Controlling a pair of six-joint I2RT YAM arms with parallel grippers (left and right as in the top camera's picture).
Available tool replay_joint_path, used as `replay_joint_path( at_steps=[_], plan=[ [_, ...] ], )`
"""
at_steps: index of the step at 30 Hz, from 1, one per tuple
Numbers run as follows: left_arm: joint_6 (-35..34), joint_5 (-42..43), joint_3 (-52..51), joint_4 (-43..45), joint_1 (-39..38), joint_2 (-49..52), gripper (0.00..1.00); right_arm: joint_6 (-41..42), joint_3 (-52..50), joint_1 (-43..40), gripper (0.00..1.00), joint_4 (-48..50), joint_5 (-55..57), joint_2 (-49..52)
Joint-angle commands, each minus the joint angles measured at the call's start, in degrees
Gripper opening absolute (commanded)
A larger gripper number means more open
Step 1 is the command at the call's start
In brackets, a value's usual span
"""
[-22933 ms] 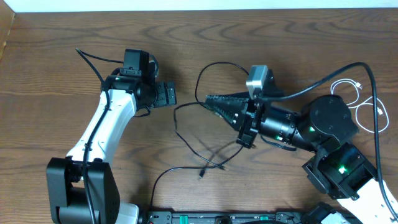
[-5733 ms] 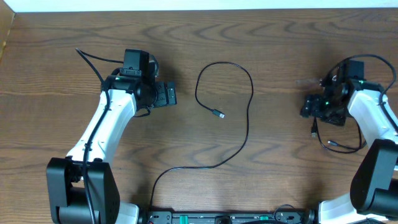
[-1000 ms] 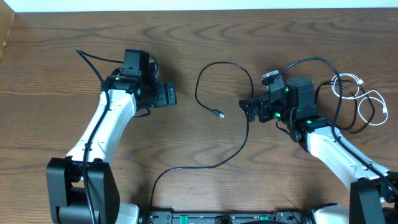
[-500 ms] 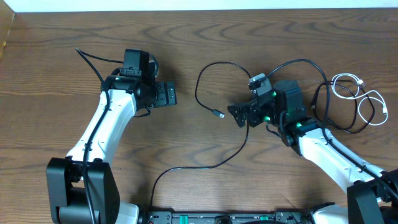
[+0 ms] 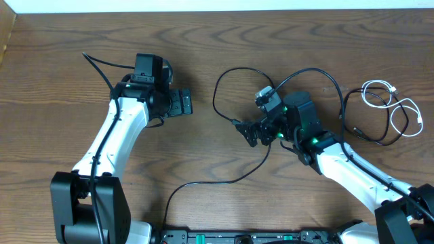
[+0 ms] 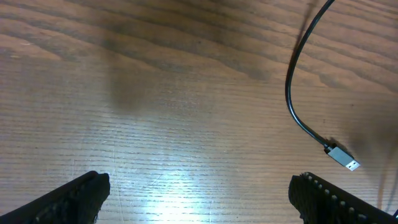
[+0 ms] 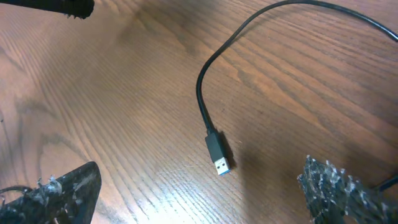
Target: Untangle cables
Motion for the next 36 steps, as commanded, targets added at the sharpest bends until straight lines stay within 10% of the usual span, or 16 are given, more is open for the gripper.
replay_joint_path(
  at_steps=[1, 36],
  plan=[
    [0.0, 0.7, 0.4, 0.0, 0.1, 0.2, 0.98, -1.4, -0.2, 0.5, 0.99, 0.2, -0.2, 0.4],
    [0.0, 0.7, 0.4, 3.1, 0.1, 0.2, 0.98, -1.4, -0.2, 0.5, 0.99, 2.9, 5.8, 0.4]
  ],
)
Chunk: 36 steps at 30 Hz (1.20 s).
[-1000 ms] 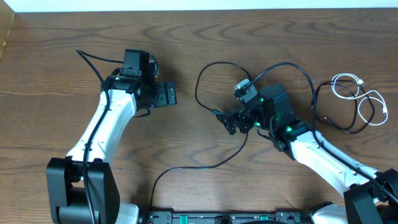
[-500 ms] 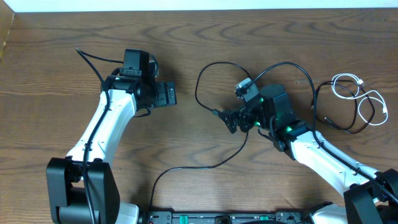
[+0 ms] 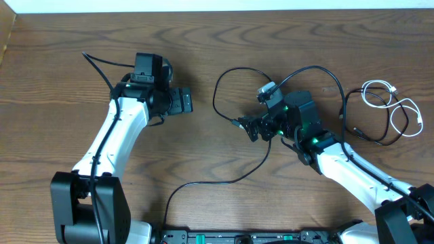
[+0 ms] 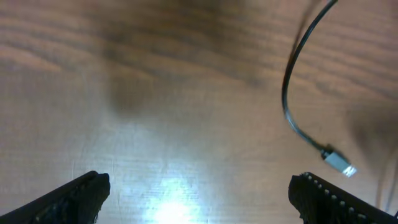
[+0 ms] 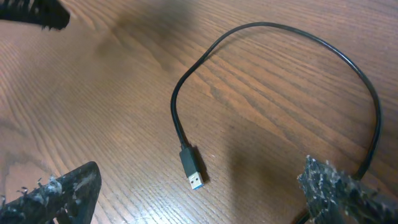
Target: Untangle cables
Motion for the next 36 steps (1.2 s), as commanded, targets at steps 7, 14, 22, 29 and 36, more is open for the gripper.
replay_joint_path(
  at_steps=[7, 14, 22, 29, 36],
  plan=[
    [-1.5, 2.6, 0.4, -0.1, 0.1, 0.2, 0.98, -0.9, -0.2, 0.5, 0.99, 1.0, 0.5, 0.4],
    [-4.2, 7.3, 0.3, -8.7, 0.1, 0.2, 0.98, -0.9, -0.2, 0.5, 0.99, 1.0, 0.5, 0.4],
    [-8.3, 6.6, 0.0, -20.8, 0.1, 0.2, 0.98, -0.9, -0.2, 0.5, 0.99, 1.0, 0.5, 0.4],
    [-7.4, 6.7, -0.1, -29.9, 0.1, 0.2, 0.08, -0.9, -0.2, 0.5, 0.99, 1.0, 0.5, 0.4],
    [-20.0, 4.0, -2.9, -34.2, 0.0, 0.2, 0.07, -0.9, -0.2, 0.5, 0.99, 0.9, 0.5, 0.4]
  ],
)
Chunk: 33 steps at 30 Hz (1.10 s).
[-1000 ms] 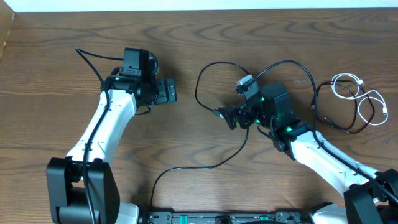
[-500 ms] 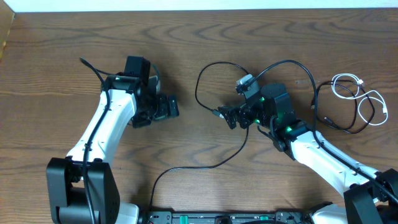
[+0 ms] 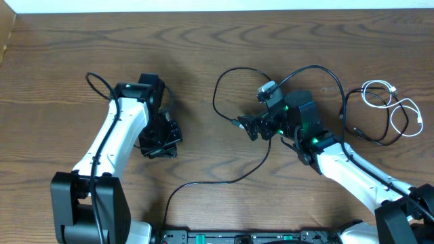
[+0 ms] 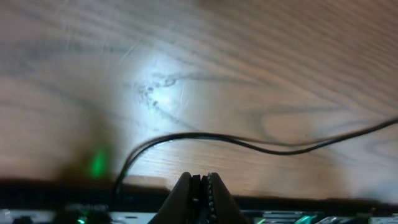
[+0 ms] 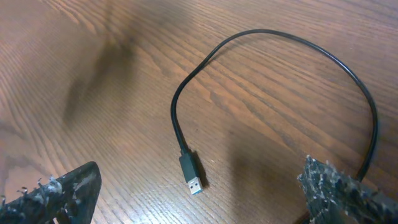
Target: Untangle cables
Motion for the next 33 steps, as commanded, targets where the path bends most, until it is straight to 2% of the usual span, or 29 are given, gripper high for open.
replay_joint_path(
  at_steps=[1, 5, 10, 11, 12, 15, 20, 24, 33],
  plan=[
    [-12.5, -4.4, -3.6, -0.9, 0.0, 0.2, 0.07, -0.7, -0.2, 0.5, 0.99, -0.2, 0.5, 0.4],
    [-23.5, -13.0, -8.0, -0.7, 0.0, 0.2, 0.07, -0.7, -0.2, 0.5, 0.99, -0.2, 0.5, 0.4],
    [-28.5, -14.8, -12.0, -0.3, 0.0, 0.2, 0.09, -0.7, -0.2, 0.5, 0.99, -0.2, 0.5, 0.4],
    [-29.8, -14.8, -12.7, -0.3, 0.0, 0.2, 0.24, -0.7, -0.2, 0.5, 0.99, -0.2, 0.5, 0.4],
    [-31.1, -14.7, -13.3, -0.3, 0.0, 0.2, 0.33, -0.7, -0.2, 0.5, 0.99, -0.2, 0.5, 0.4],
    [-36.7, -14.3, -15.7, -0.3, 0.0, 0.2, 0.50, -0.7, -0.2, 0.5, 0.99, -0.1, 0.5, 0.4],
    [-44.0, -9.6, -19.4, 0.5, 0.0, 0.2, 0.50, -0.7, -0.2, 0.5, 0.99, -0.2, 0.5, 0.4],
    [-44.7, -6.0, -20.9, 1.4, 0.0, 0.2, 0.50, -0.7, -0.2, 0.5, 0.99, -0.2, 0.5, 0.4],
    [-54.9, -5.2, -22.6, 1.4, 0.0, 0.2, 0.51, -0.7, -0.2, 0.5, 0.99, -0.3, 0.5, 0.4]
  ],
)
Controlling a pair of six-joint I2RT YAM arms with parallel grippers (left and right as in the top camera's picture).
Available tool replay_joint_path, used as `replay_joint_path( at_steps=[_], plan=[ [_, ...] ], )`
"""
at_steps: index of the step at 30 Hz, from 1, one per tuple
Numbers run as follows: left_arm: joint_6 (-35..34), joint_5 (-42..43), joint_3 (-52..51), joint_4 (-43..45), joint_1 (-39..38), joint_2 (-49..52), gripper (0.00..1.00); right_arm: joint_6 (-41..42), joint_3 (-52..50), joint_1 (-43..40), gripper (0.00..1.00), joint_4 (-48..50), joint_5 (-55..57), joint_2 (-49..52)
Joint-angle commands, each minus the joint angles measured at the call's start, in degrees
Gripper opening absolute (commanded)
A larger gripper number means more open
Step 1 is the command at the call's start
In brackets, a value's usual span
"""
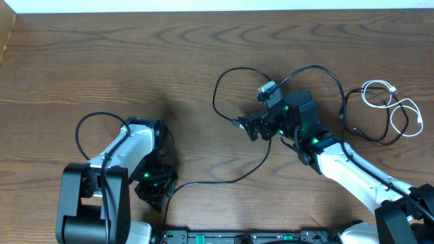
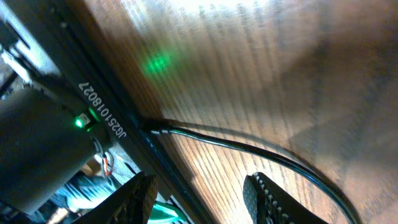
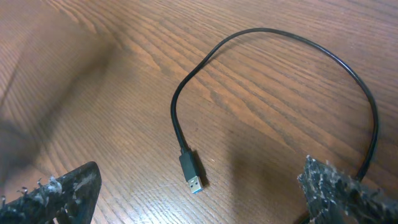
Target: Untangle cables
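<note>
A black USB cable (image 1: 218,91) loops over the table's middle, and its plug (image 3: 191,169) lies flat on the wood. My right gripper (image 3: 199,199) hangs open just above the plug, which sits between the fingertips without touching them; overhead, the right gripper (image 1: 252,127) is beside the plug end. A second black cable (image 2: 249,148) runs from the table's front edge toward the right. Folded back near that edge, my left gripper (image 1: 152,191) points down, and the left gripper (image 2: 202,202) stands open with nothing in it.
At the far right a white cable (image 1: 380,95) lies coiled with another black cable (image 1: 369,135). The left wrist view shows the table's front edge and the robot's base hardware (image 2: 37,124) with a green light. The left arm's own lead (image 1: 85,129) arcs beside it.
My left arm has drawn back from the left-middle of the table to the front edge. Its jaws were shut then and are open now. The right arm and the plug have not moved.
First my left gripper hovered open at the upper left and my right gripper was open close over the USB plug. The right one then sat slightly higher and stayed there. The left gripper turned downward and shut, and now stands open at the front edge.
</note>
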Motion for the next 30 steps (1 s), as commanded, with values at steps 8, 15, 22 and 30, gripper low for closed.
replay_joint_path(
  at_steps=[8, 15, 22, 30],
  plan=[
    [-11.0, 3.4, -2.3, 8.6, -0.1, 0.2, 0.55, -0.7, -0.2, 0.5, 0.99, 0.0, 0.5, 0.4],
    [-12.4, 3.9, -2.5, 11.0, -1.2, 0.2, 0.57, -0.7, -0.2, 0.5, 0.99, 0.0, 0.5, 0.4],
    [-12.4, 4.4, -2.5, 12.0, -1.2, 0.2, 0.35, -0.7, -0.2, 0.5, 0.99, 0.0, 0.5, 0.4],
    [-13.5, 9.9, -2.5, 13.1, -1.2, 0.2, 0.08, -0.7, -0.2, 0.5, 0.99, 0.0, 0.5, 0.4]
  ],
)
